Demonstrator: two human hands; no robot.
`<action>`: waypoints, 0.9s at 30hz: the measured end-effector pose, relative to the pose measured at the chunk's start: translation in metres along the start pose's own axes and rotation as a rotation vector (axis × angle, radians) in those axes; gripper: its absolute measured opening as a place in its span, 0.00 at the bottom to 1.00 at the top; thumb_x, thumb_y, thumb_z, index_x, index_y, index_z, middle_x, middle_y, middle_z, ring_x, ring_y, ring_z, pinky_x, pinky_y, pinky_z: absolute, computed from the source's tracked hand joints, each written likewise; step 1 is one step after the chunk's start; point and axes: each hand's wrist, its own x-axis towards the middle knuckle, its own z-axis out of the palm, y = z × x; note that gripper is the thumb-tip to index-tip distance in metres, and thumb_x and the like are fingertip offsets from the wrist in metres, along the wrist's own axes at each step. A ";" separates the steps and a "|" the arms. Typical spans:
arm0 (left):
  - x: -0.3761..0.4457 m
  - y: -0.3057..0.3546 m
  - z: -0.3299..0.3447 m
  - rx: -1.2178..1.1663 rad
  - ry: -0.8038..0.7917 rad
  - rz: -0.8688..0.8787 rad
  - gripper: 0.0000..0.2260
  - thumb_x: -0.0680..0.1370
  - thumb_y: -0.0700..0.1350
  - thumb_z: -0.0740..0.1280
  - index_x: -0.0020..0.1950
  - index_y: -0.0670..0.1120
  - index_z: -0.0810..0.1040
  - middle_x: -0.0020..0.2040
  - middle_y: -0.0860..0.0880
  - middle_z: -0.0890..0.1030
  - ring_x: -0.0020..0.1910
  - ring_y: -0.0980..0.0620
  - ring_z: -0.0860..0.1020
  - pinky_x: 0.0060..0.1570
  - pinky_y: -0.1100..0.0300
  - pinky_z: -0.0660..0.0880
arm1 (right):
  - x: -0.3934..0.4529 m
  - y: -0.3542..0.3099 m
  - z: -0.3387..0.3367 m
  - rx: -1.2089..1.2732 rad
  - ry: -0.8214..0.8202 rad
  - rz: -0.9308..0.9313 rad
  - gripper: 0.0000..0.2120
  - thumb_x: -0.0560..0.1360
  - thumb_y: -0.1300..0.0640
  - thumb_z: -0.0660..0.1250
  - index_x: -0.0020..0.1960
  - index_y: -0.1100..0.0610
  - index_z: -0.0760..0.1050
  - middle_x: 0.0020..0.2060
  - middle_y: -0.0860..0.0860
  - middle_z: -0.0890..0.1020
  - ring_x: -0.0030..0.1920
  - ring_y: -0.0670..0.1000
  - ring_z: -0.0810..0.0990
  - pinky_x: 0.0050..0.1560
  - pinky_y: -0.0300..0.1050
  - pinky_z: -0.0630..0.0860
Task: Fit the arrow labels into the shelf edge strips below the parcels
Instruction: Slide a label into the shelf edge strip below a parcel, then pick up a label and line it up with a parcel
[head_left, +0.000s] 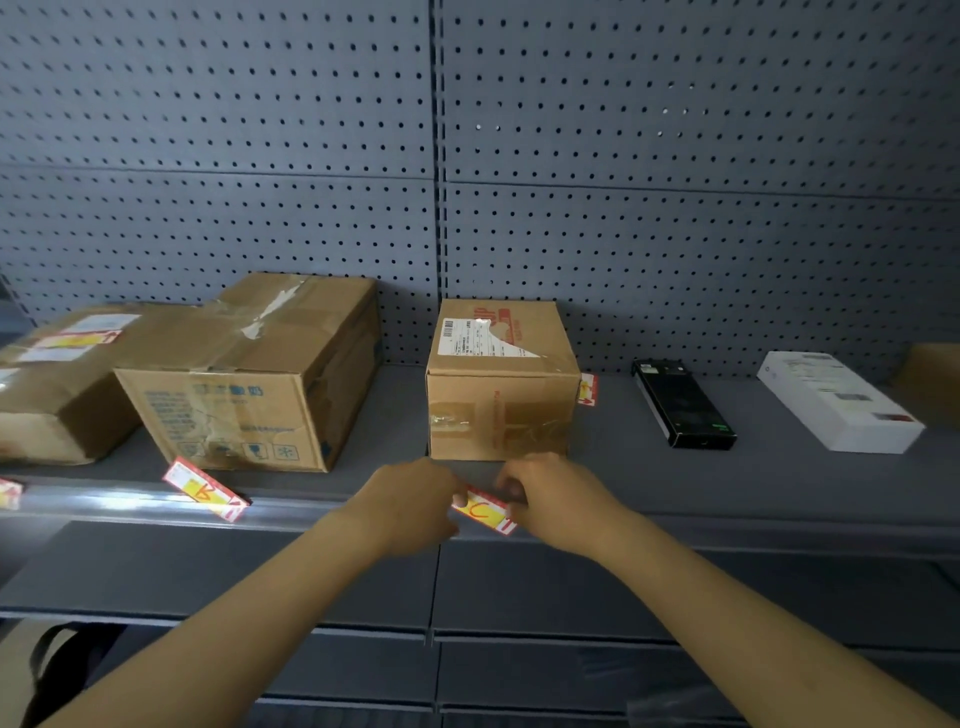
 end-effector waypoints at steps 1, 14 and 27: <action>0.000 -0.001 -0.002 0.003 0.004 -0.009 0.16 0.77 0.49 0.65 0.65 0.54 0.76 0.64 0.52 0.78 0.61 0.51 0.77 0.56 0.56 0.74 | -0.002 0.000 -0.002 0.005 -0.005 0.011 0.11 0.75 0.57 0.68 0.56 0.55 0.78 0.53 0.53 0.82 0.51 0.53 0.81 0.50 0.50 0.80; -0.005 0.011 -0.032 0.034 0.144 0.033 0.13 0.78 0.48 0.64 0.62 0.53 0.77 0.59 0.52 0.79 0.57 0.51 0.79 0.54 0.56 0.75 | -0.023 -0.006 -0.021 0.035 0.083 0.202 0.12 0.75 0.53 0.68 0.59 0.49 0.76 0.58 0.49 0.78 0.57 0.50 0.78 0.56 0.46 0.77; 0.061 0.169 -0.059 0.142 0.163 0.439 0.14 0.76 0.49 0.67 0.60 0.48 0.76 0.59 0.47 0.79 0.58 0.46 0.77 0.55 0.51 0.77 | -0.140 0.083 -0.092 -0.017 0.139 0.671 0.17 0.77 0.58 0.65 0.65 0.53 0.73 0.64 0.52 0.76 0.63 0.53 0.75 0.60 0.46 0.74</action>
